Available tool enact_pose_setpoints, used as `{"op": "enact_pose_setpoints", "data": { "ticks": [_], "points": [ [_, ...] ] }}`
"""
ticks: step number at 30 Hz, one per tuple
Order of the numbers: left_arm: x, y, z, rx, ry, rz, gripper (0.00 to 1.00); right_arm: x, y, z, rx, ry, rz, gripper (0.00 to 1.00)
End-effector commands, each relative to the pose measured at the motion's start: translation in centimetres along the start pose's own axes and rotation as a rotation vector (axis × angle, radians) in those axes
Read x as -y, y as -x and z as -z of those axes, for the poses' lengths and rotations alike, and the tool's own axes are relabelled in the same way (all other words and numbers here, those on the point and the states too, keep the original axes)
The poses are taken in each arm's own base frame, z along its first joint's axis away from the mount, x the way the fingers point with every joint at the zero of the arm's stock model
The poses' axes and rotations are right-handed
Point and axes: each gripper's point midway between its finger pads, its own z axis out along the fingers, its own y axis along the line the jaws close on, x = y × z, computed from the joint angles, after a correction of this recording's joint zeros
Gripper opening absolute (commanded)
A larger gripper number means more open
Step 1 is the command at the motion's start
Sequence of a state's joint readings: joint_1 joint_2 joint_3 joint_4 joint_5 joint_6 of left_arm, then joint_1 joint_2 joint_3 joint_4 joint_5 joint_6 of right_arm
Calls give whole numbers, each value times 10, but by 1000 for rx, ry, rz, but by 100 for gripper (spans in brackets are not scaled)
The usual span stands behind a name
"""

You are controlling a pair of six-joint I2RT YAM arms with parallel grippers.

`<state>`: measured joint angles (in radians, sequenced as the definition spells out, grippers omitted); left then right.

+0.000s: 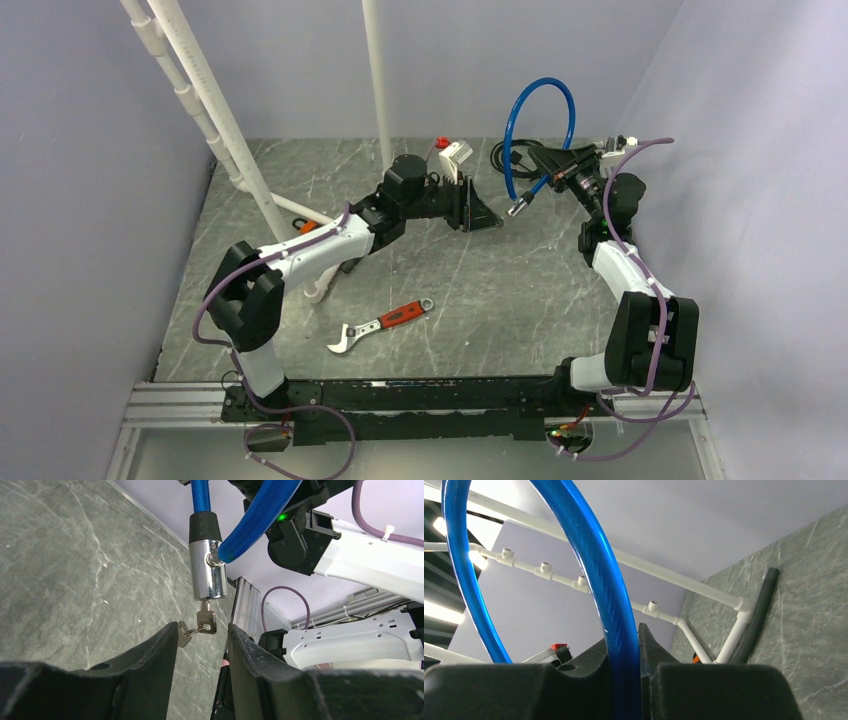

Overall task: Lock with the key
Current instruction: Lock the lock.

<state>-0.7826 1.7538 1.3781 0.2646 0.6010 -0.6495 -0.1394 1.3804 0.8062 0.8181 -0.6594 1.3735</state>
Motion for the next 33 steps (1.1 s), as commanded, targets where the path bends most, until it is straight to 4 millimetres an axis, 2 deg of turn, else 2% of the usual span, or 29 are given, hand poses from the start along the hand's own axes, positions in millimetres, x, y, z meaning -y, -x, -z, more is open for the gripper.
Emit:
{"op": "enact_pose_setpoints", "data": {
  "ticks": [1, 9, 14, 18, 25, 30, 33],
  "points": [
    [21, 16, 1, 26, -63, -5, 46, -38, 6, 2, 32, 111, 71, 0],
    [18, 14, -1, 8, -62, 66, 34, -40, 8, 1, 36, 118, 72, 0],
    [8, 14, -2, 9, -14, 78, 45, -40, 7, 2, 37, 114, 69, 0],
    [3, 17, -4, 8, 19, 49, 45, -38, 6, 3, 36, 108, 68, 0],
    [14, 17, -9, -10, -11, -16, 46, -35, 5, 3, 37, 102, 68, 0],
    [14, 9, -10, -36, -24, 22, 34, -36, 5, 3, 37, 106, 70, 0],
    [16, 3, -11, -59, -43, 52, 32, -36, 5, 2, 39, 107, 68, 0]
  ]
}}
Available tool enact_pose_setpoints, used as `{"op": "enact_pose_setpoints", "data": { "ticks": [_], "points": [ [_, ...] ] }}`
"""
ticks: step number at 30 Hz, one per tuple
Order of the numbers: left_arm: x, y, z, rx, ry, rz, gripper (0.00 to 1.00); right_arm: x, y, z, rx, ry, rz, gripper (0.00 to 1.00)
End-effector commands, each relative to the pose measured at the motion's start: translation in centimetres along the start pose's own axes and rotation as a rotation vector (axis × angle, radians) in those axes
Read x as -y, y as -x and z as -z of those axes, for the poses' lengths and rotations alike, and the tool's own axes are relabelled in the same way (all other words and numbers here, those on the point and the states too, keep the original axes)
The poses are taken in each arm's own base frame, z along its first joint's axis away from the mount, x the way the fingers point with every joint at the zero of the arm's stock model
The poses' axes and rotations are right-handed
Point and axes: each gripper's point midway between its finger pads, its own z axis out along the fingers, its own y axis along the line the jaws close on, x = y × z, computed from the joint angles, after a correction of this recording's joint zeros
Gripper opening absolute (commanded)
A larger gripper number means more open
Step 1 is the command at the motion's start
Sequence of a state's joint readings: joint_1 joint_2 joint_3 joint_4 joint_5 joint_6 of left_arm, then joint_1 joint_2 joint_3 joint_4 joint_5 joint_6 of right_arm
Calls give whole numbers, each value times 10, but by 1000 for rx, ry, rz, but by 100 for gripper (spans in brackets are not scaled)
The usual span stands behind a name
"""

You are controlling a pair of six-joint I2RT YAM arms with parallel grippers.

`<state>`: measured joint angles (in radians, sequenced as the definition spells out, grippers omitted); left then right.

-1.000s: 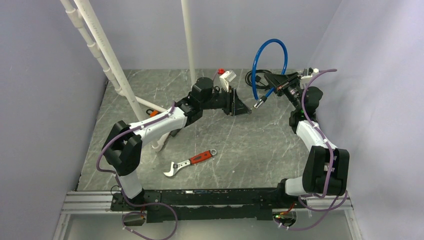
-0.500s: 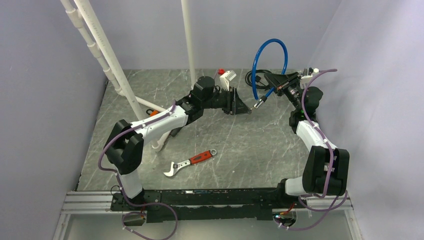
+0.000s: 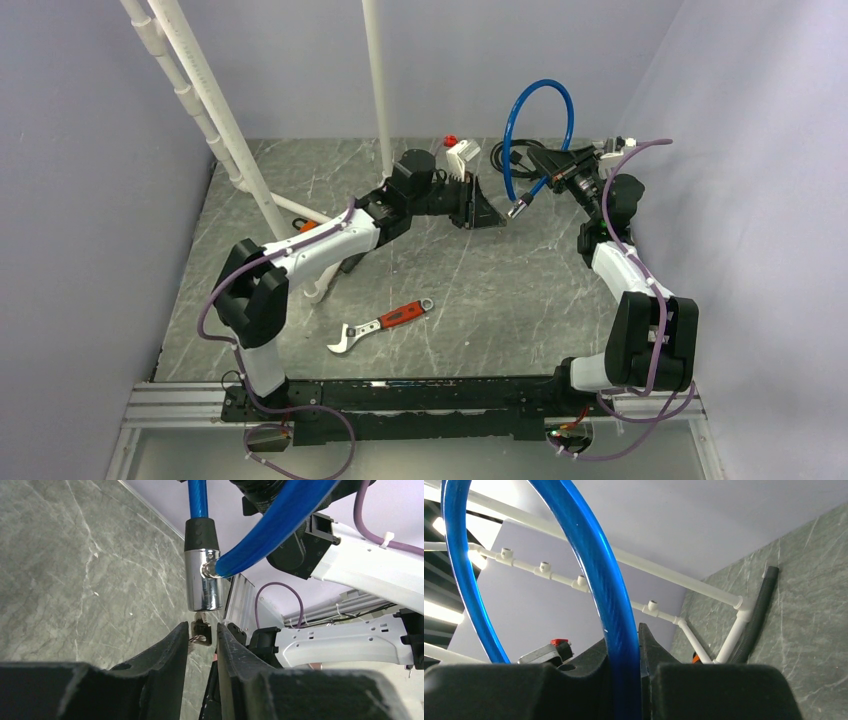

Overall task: Lock with the key
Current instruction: Lock the lock.

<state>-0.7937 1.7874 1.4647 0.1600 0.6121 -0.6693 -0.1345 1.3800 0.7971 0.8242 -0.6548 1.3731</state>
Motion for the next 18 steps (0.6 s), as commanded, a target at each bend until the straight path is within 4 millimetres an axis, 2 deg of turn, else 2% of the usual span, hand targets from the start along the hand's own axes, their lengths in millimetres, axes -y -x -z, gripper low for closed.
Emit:
{"op": "enact_pose_setpoints", "data": {
  "ticks": [1, 6, 12, 18],
  "points": [
    [12, 2, -3, -19, -58, 6, 32, -38, 8, 2, 40, 108, 70, 0],
    [11, 1, -2, -22, -53, -1, 32, -41, 9, 1, 41, 115, 70, 0],
    [18, 7, 1, 5, -128, 33, 10, -43, 7, 3, 35, 124, 78, 0],
    [39, 7, 5, -2, -252, 55, 0, -47, 6, 4, 31, 144, 86, 0]
  ]
}}
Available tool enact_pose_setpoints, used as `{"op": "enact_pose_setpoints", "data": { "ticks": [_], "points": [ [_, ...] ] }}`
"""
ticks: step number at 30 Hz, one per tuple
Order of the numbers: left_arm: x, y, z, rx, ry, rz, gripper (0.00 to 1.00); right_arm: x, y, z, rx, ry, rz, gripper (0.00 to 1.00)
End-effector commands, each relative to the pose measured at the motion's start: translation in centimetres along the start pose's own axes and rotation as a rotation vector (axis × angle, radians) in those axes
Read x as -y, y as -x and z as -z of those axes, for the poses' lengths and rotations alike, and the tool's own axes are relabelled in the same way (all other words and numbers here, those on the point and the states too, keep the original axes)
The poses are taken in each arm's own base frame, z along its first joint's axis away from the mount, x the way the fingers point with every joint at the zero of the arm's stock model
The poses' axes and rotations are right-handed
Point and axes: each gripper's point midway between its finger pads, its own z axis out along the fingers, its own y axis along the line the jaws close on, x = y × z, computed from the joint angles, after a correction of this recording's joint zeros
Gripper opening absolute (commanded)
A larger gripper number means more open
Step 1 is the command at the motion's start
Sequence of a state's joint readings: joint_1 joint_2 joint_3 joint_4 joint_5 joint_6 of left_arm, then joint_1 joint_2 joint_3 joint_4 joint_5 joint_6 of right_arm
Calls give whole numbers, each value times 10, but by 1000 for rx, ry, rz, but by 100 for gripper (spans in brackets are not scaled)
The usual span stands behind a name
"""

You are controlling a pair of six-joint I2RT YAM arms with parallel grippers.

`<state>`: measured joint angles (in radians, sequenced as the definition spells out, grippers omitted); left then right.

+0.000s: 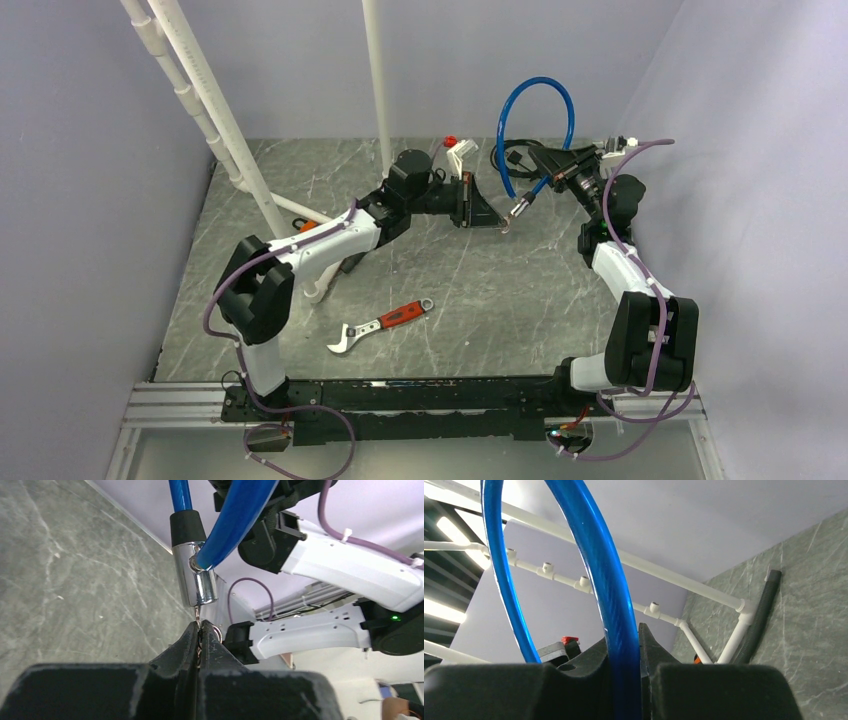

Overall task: Lock with the key
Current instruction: Lock the lock.

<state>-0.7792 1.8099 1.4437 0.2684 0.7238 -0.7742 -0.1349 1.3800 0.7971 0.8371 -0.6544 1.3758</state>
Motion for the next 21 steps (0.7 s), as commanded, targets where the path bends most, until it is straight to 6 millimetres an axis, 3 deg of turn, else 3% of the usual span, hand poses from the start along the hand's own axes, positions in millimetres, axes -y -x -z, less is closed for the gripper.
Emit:
{"op": "enact_pose_setpoints", "data": {
  "ticks": [1, 12, 16, 17, 21],
  "points": [
    [32, 8, 1, 8, -164, -7, 0, -47, 6, 3, 28, 143, 86, 0],
    [50, 5, 4, -6, -340, 84, 0, -72, 6, 8, 36, 238, 125, 0],
    [47, 6, 4, -5, -334, 89, 0, -74, 5, 10, 33, 242, 133, 0],
    [44, 8, 5, 2, -317, 70, 3, -73, 5, 10, 32, 242, 136, 0],
    [35, 18, 17, 54, -258, 31, 32, -71, 5, 11, 31, 237, 136, 0]
  ]
}}
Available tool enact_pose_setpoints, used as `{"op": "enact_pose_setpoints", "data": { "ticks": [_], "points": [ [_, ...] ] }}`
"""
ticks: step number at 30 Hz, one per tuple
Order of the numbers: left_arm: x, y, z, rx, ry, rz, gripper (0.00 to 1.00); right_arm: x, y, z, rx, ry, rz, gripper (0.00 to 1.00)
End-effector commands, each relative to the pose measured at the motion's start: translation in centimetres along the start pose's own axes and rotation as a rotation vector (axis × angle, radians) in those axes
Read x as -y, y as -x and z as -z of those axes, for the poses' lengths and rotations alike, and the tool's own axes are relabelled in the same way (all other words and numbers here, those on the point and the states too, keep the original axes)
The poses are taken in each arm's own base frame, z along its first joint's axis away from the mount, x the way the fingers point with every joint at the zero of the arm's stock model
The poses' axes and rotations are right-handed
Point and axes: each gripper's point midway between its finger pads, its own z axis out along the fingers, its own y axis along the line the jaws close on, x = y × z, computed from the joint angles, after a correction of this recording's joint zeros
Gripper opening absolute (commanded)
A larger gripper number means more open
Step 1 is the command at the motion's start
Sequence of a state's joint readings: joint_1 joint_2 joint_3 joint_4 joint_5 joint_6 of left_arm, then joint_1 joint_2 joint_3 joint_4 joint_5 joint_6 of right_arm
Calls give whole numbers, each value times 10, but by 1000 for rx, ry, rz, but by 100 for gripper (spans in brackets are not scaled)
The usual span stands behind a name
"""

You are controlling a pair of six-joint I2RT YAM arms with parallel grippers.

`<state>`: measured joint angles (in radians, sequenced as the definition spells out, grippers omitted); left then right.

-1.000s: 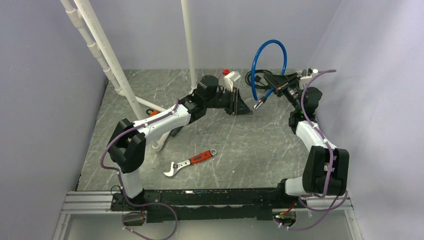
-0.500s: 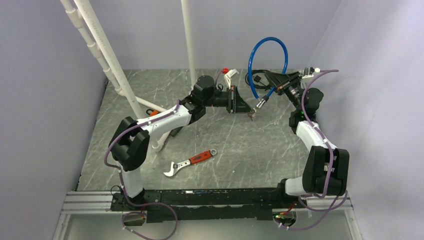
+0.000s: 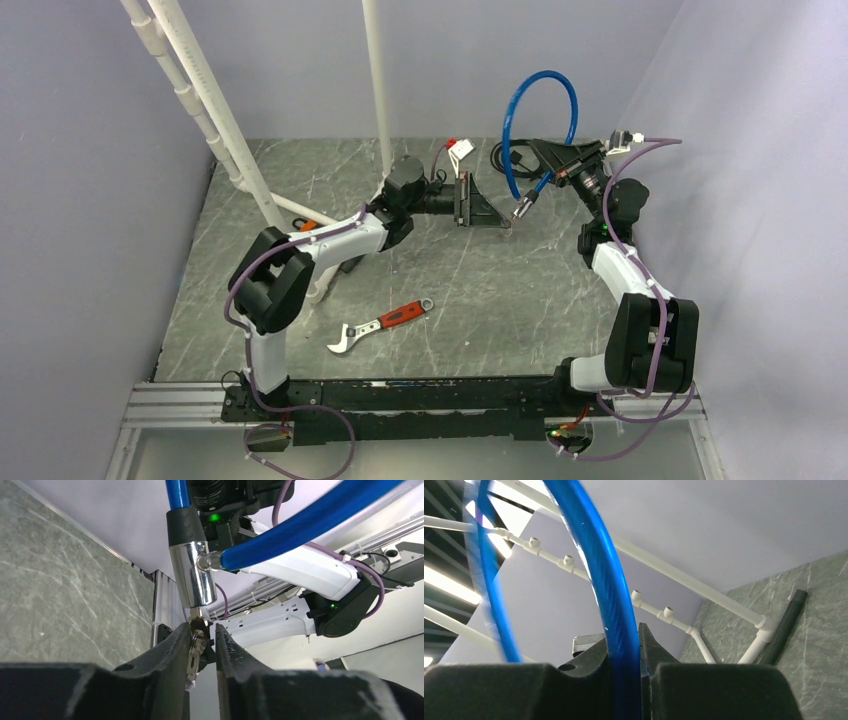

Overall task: Lock with the key
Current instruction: Lock the lock.

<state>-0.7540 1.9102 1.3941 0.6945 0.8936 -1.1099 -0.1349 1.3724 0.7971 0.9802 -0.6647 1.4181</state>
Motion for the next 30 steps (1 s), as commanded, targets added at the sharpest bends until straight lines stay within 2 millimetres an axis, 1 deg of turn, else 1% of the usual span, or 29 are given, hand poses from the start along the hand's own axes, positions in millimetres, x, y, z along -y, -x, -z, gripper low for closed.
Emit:
{"op": "enact_pose_setpoints", "data": {
  "ticks": [1, 3, 4, 7, 8, 12, 14, 17, 24, 27, 30],
  "points": [
    [24, 17, 17, 53, -4, -132, 38, -40, 4, 4, 18, 118, 85, 0],
    [25, 21, 23, 75, 29, -189, 57, -39, 3, 4, 16, 118, 90, 0],
    [32, 24, 27, 87, 39, -235, 65, -39, 3, 4, 15, 117, 90, 0],
    [40, 33, 31, 114, 73, -341, 77, -37, 1, 5, 11, 108, 90, 0],
    [41, 39, 32, 128, 94, -374, 79, -35, 1, 5, 10, 101, 87, 0],
    [36, 60, 36, 177, 212, -533, 78, -28, 0, 6, 12, 73, 66, 0],
    [30, 68, 36, 186, 244, -572, 76, -25, -2, 6, 12, 60, 51, 0],
    [30, 75, 32, 192, 246, -595, 75, -21, -4, 7, 12, 46, 42, 0],
    [33, 81, 16, 185, 218, -630, 72, -10, -11, 9, 3, 15, 15, 0],
    [34, 81, 10, 182, 206, -631, 66, -8, -12, 9, 6, 8, 5, 0],
    [33, 75, 4, 164, 198, -639, 58, -6, -11, 8, 10, -1, -12, 0]
  ]
}}
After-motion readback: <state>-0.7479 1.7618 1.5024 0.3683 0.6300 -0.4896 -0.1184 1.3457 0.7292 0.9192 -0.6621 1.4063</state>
